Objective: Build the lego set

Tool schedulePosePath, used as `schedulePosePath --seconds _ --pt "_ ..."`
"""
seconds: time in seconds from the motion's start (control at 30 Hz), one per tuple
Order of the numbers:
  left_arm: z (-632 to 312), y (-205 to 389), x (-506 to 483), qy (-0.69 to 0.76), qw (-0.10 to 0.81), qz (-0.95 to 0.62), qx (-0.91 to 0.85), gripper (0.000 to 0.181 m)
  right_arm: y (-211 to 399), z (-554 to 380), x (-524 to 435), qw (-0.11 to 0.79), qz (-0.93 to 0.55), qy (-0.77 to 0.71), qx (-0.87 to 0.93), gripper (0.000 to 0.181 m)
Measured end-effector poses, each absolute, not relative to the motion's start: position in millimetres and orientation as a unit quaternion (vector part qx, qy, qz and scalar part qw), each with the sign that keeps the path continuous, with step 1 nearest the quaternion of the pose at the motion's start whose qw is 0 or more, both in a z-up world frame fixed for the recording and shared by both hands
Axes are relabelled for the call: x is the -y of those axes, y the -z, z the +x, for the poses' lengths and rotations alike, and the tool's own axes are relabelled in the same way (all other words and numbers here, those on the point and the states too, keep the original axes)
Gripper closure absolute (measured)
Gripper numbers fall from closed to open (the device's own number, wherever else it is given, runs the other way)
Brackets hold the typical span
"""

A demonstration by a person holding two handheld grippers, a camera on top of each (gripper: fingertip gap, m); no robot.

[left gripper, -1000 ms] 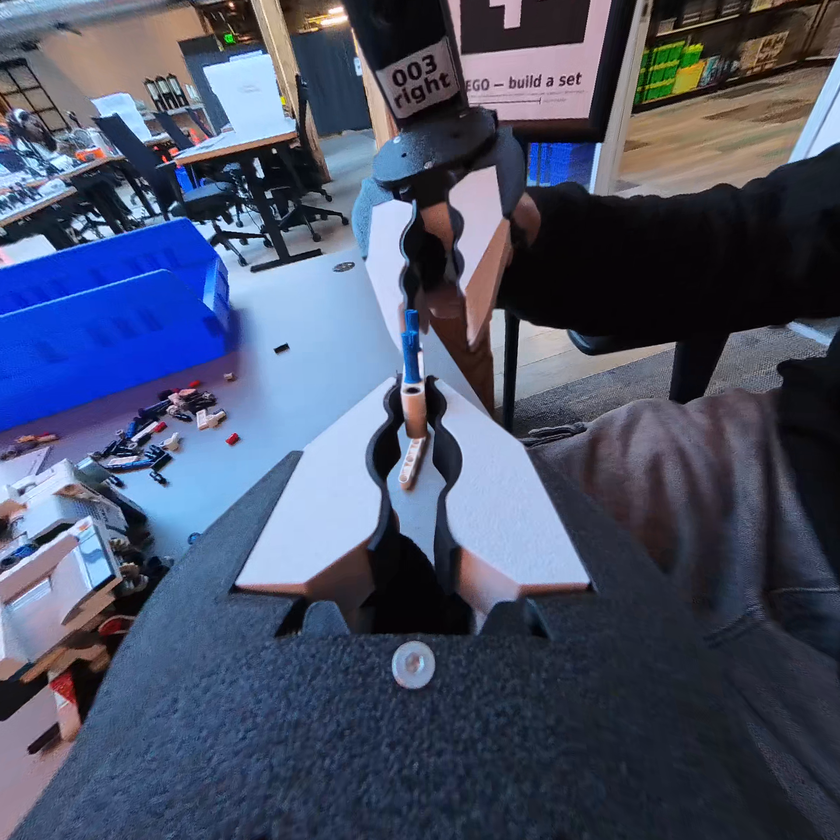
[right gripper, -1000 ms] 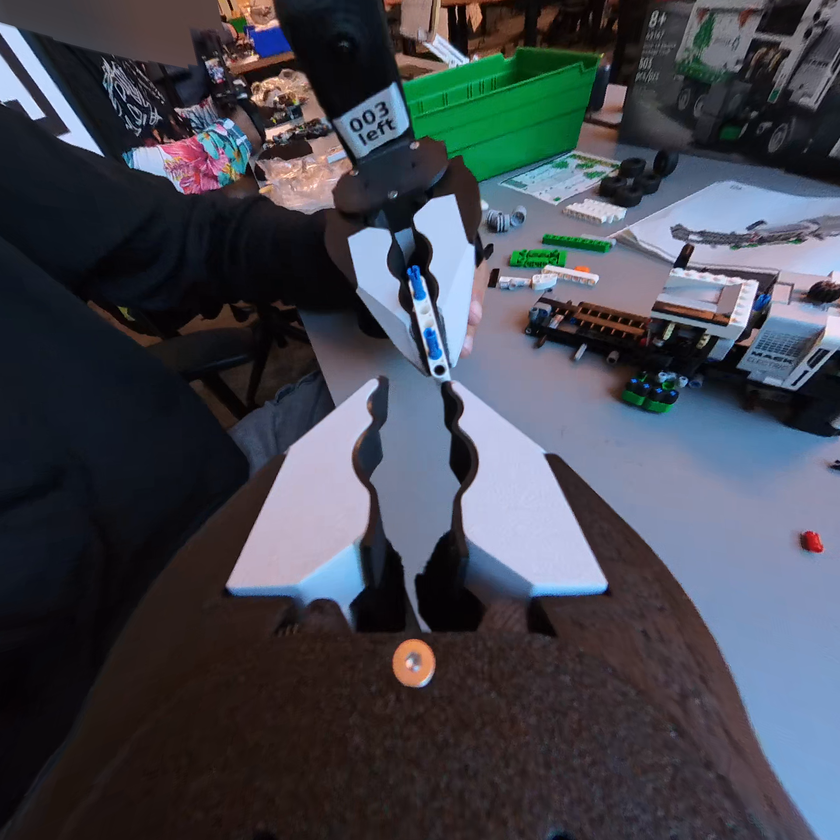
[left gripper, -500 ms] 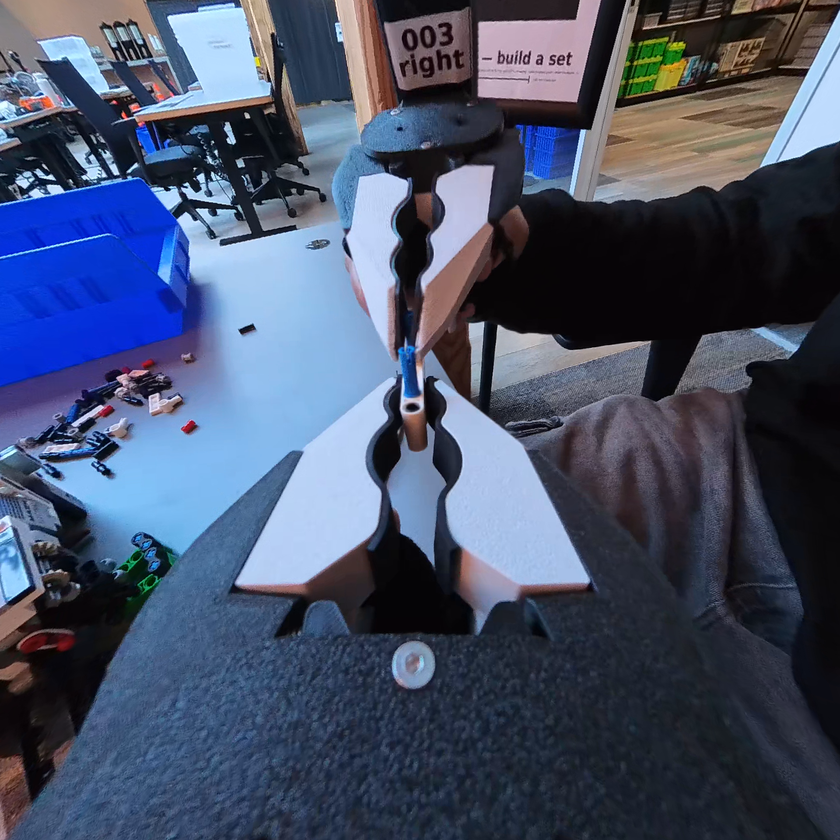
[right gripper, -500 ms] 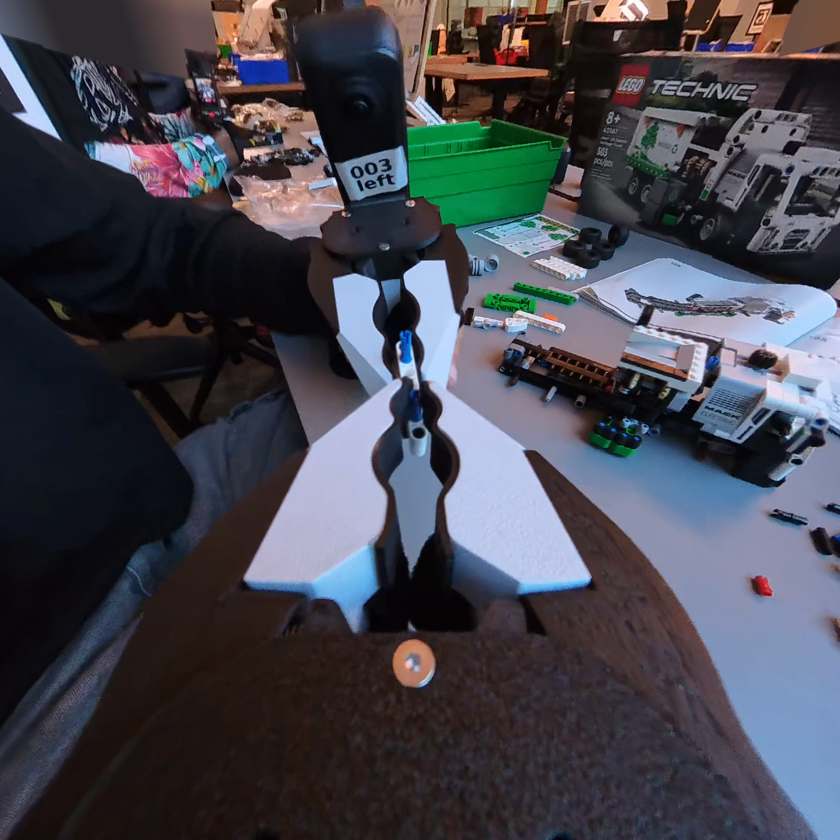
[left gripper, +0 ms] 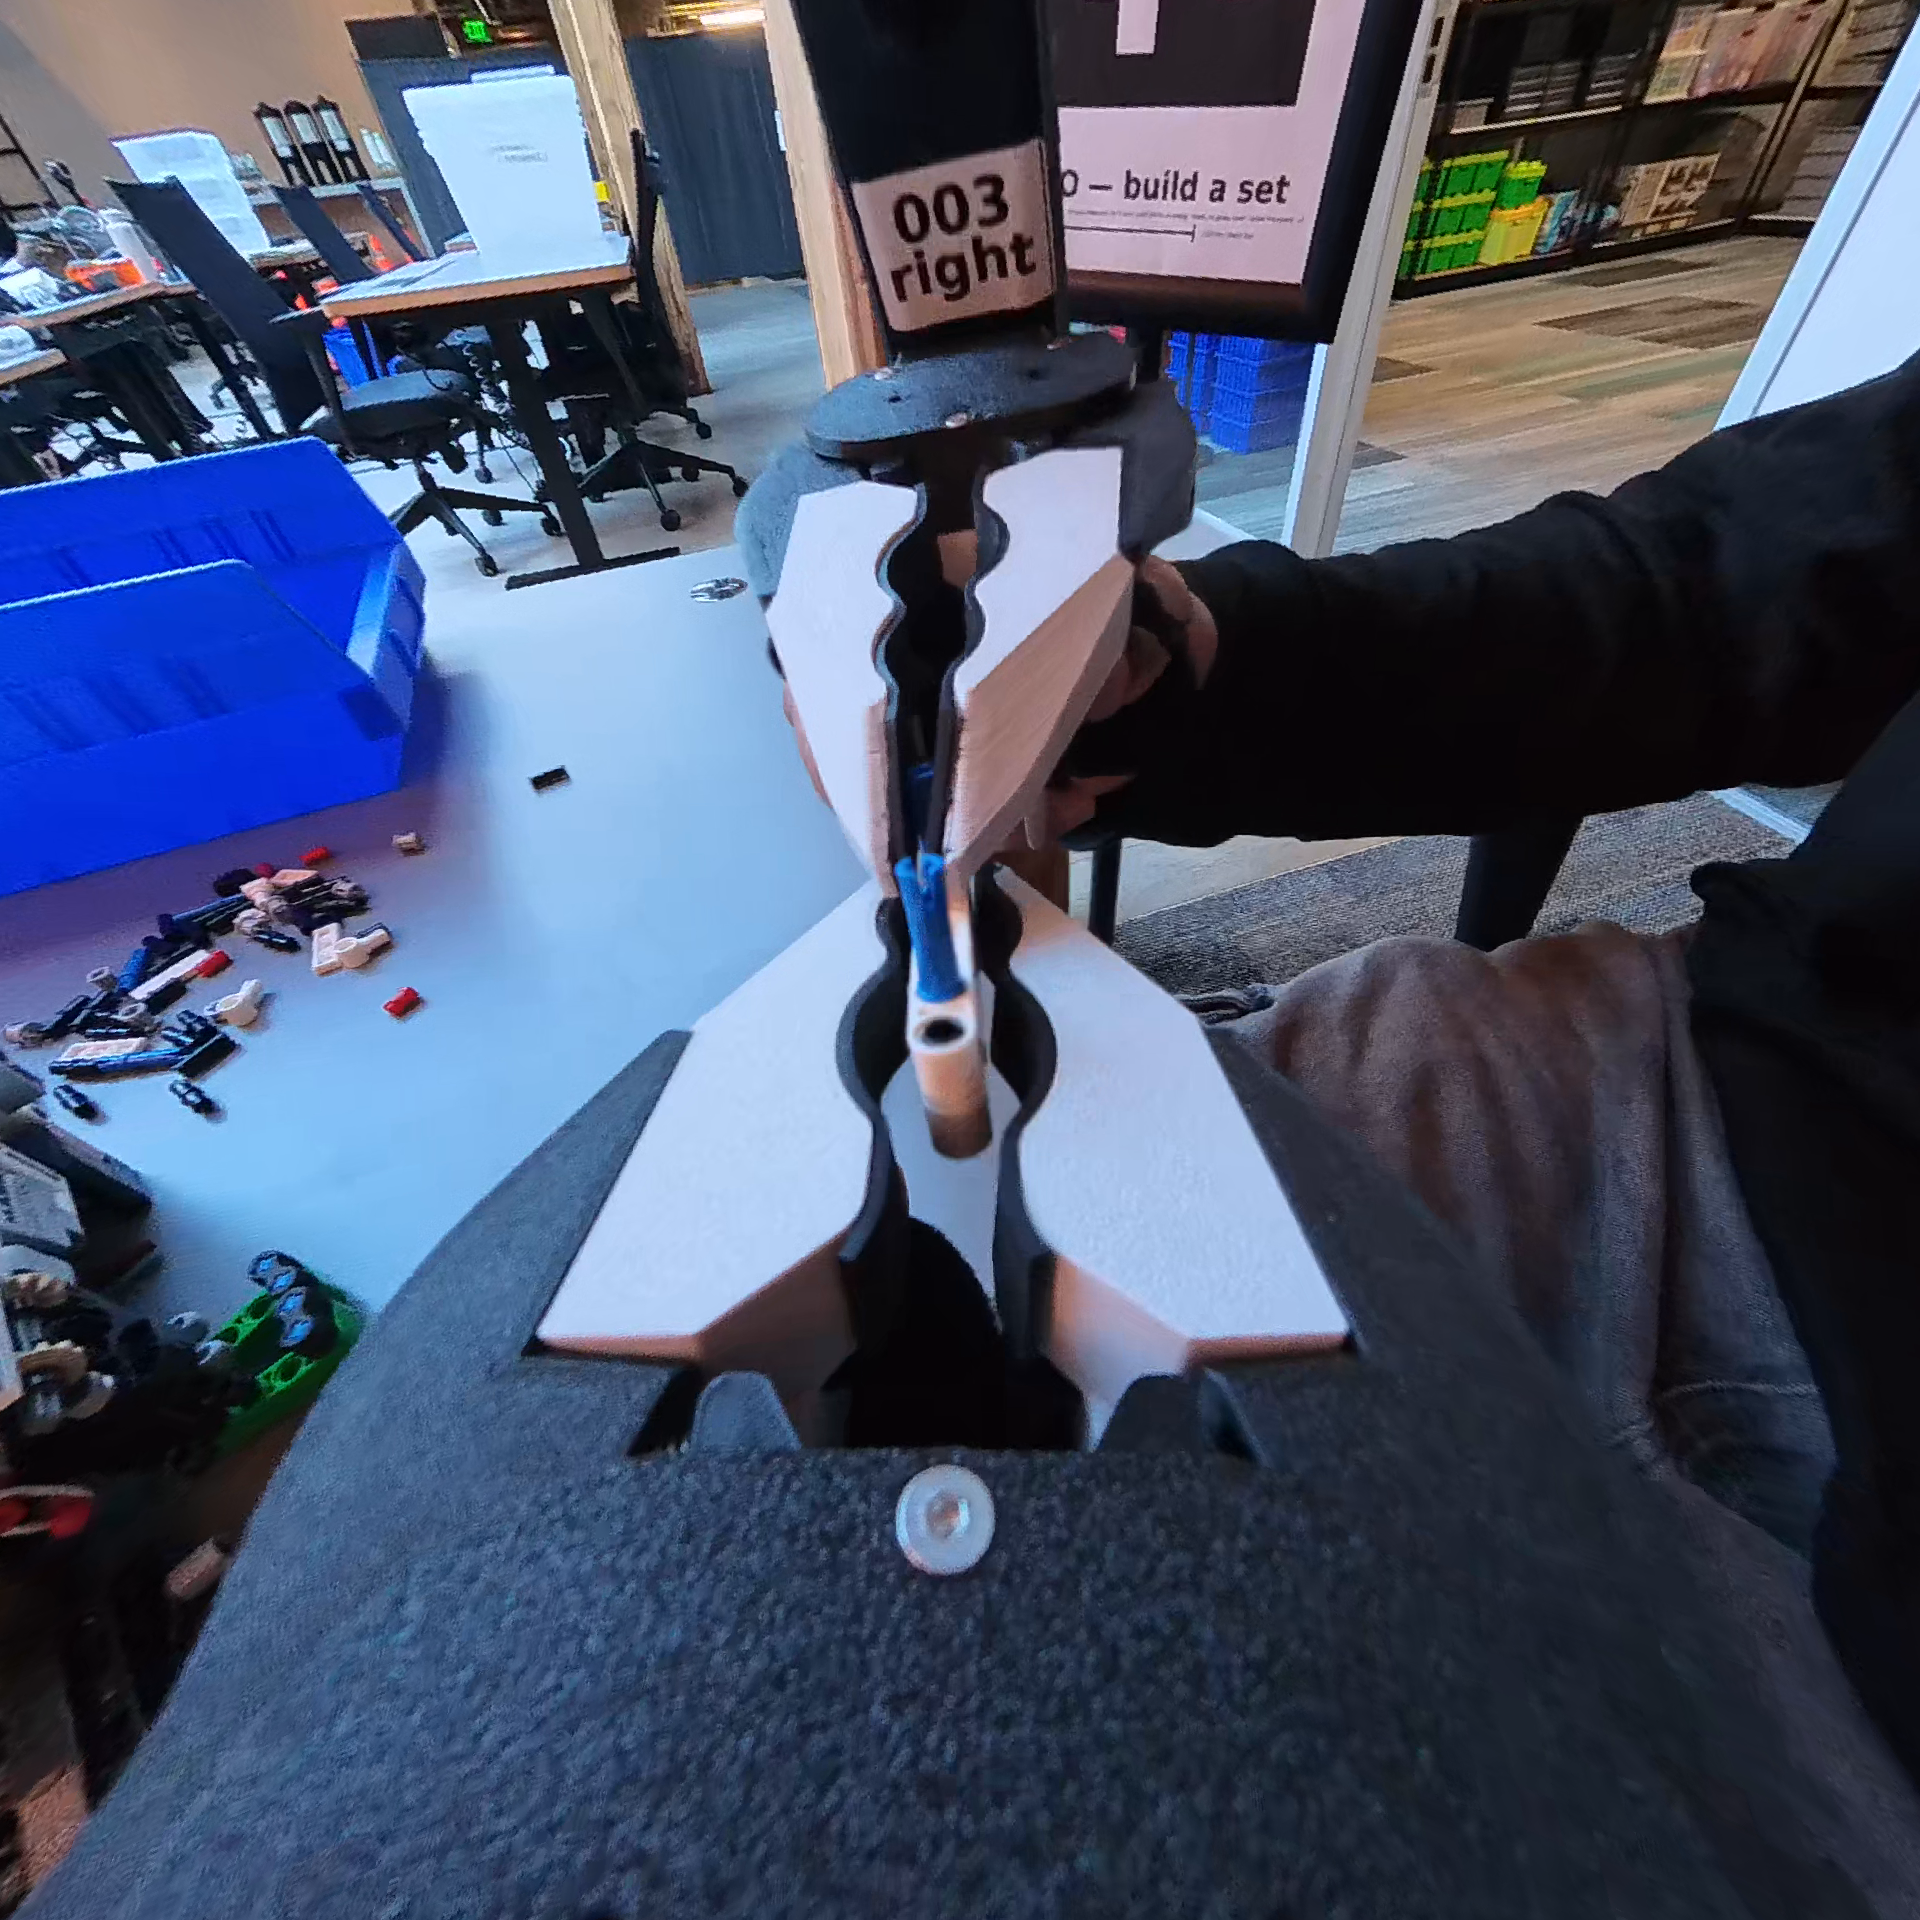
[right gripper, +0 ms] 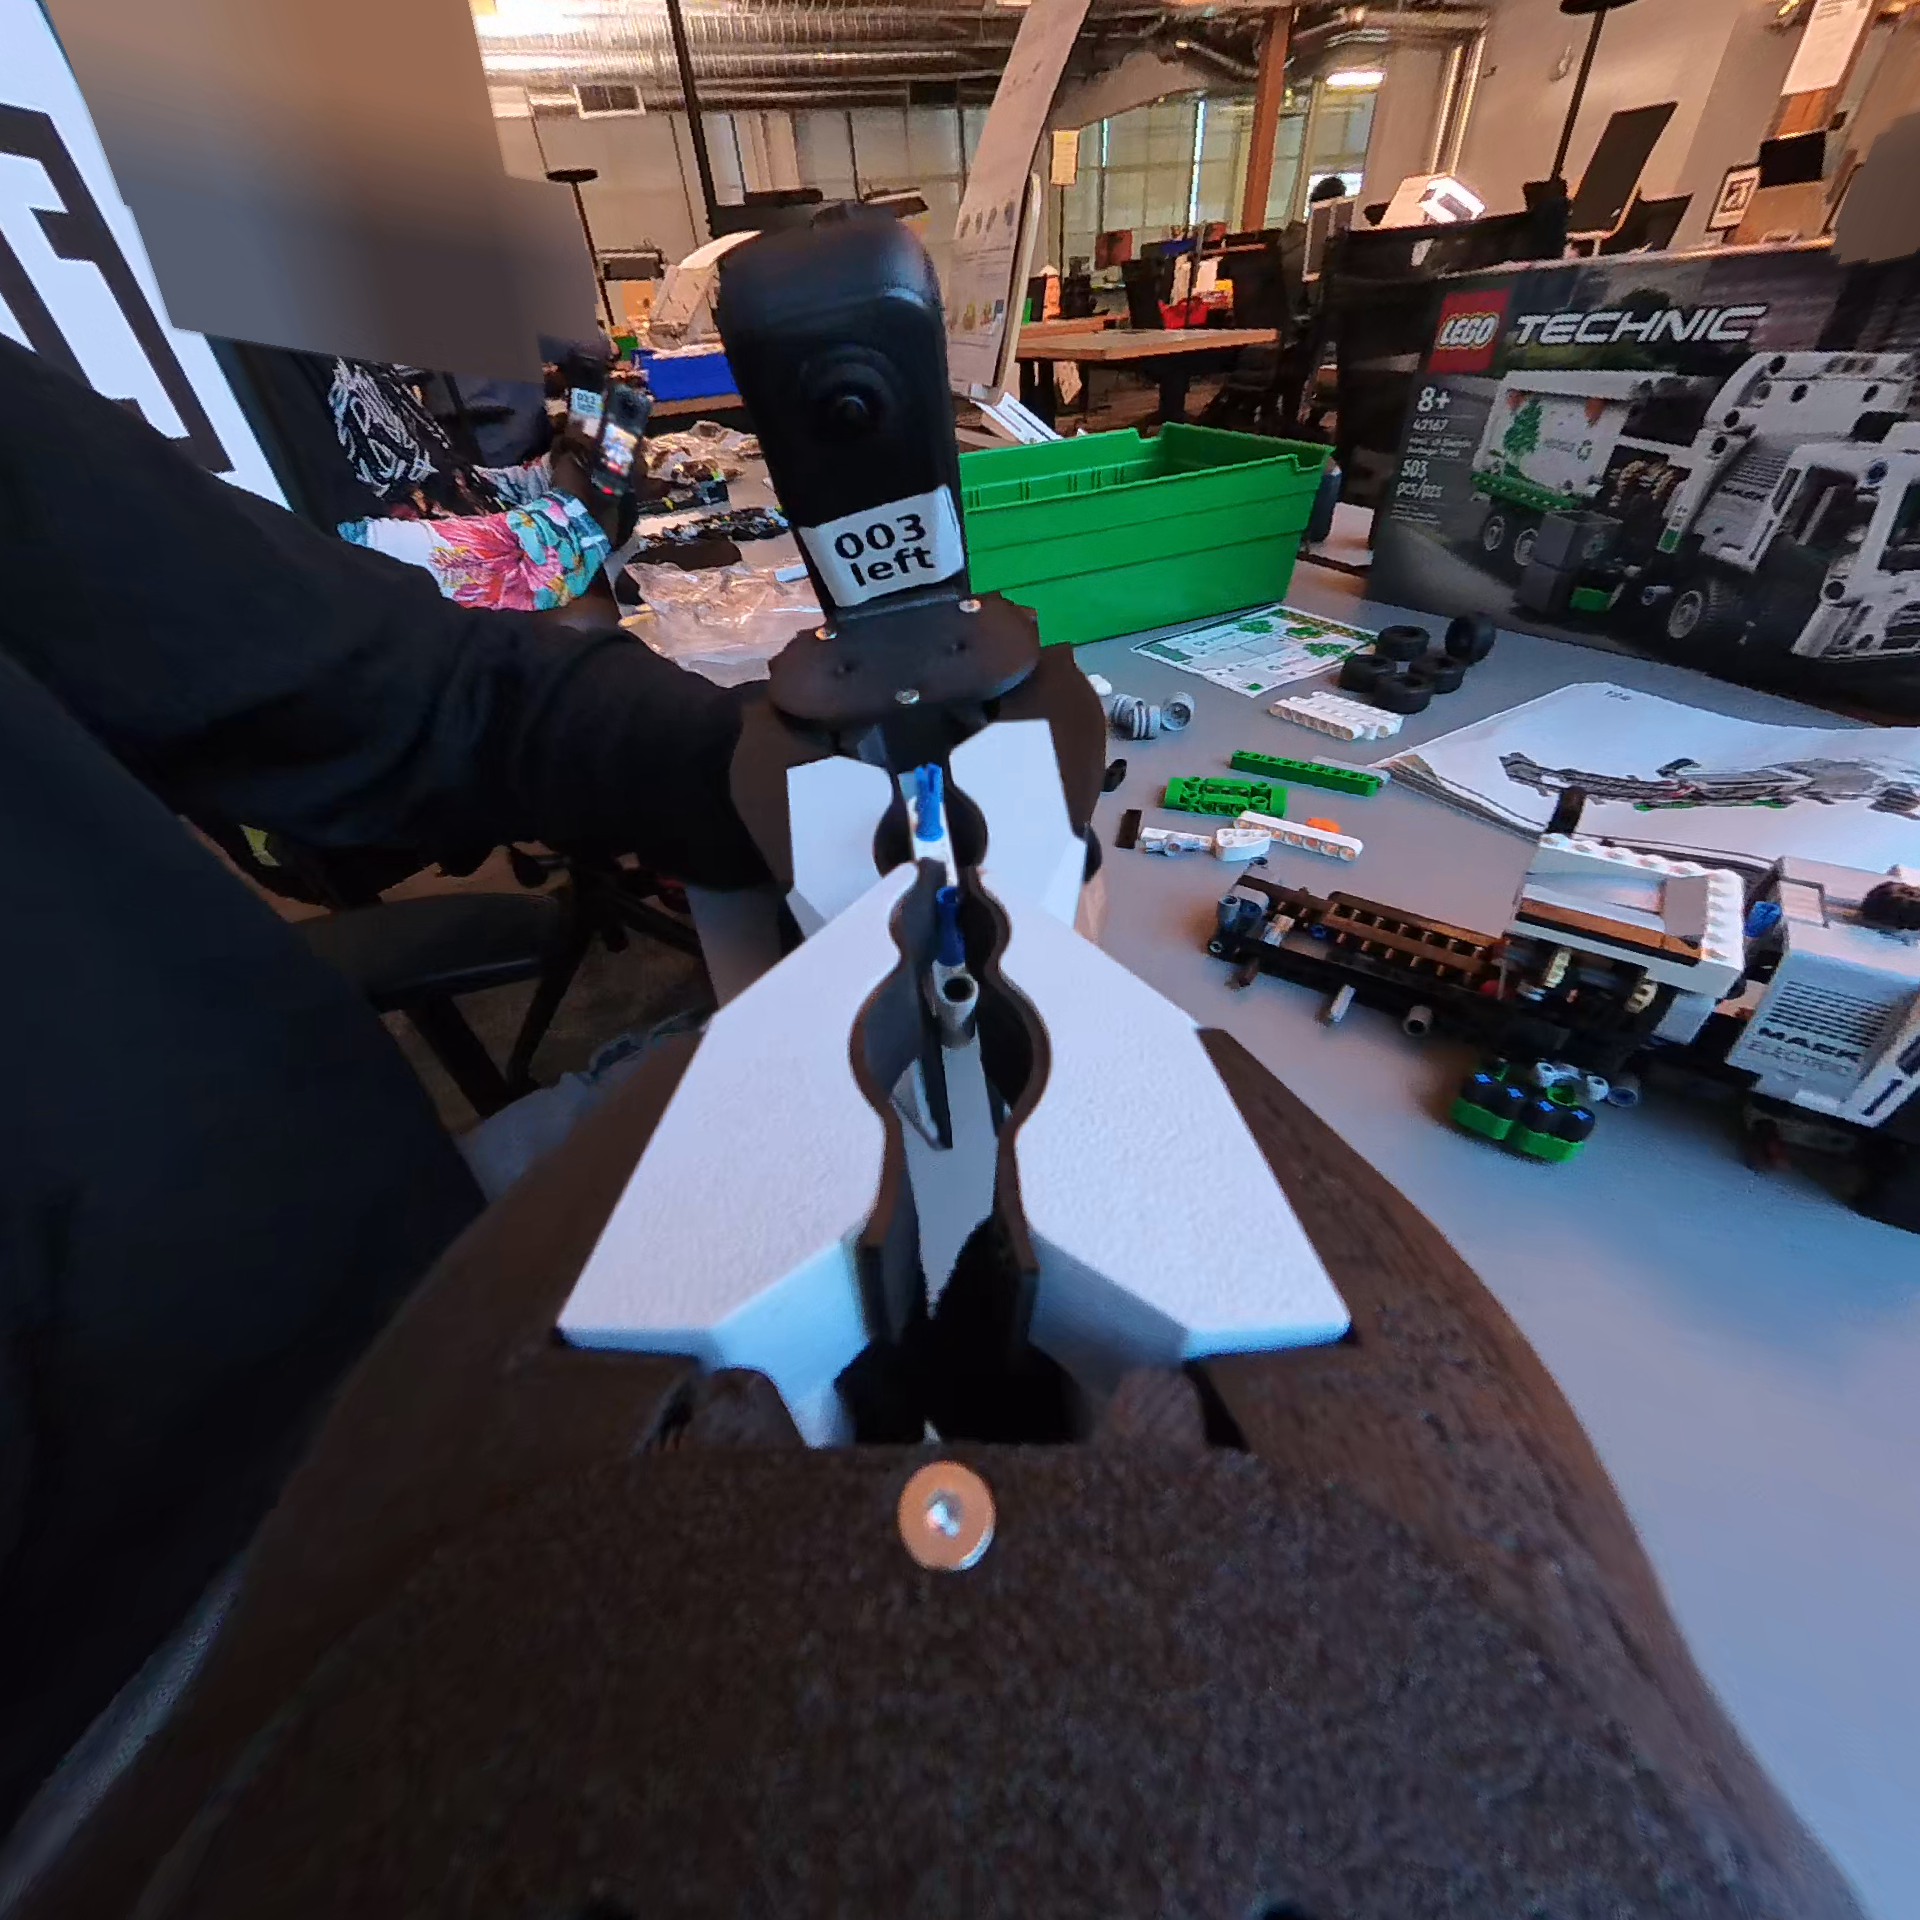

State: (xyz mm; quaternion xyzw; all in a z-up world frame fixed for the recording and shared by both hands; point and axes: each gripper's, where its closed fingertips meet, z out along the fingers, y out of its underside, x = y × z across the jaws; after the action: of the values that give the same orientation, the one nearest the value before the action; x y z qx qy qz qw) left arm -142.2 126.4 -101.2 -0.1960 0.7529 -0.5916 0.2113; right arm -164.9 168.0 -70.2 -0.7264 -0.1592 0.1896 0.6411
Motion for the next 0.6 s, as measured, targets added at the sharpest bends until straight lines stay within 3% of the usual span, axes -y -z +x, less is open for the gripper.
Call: schedulePosePath --seconds 0.6 --pt "-136.0 90.2 -138.6 0.611 0.221 -0.216 -0.729 0.175 71.1 -143.5 -157.9 0.648 -0.715 -0.236 0.118 0.178"
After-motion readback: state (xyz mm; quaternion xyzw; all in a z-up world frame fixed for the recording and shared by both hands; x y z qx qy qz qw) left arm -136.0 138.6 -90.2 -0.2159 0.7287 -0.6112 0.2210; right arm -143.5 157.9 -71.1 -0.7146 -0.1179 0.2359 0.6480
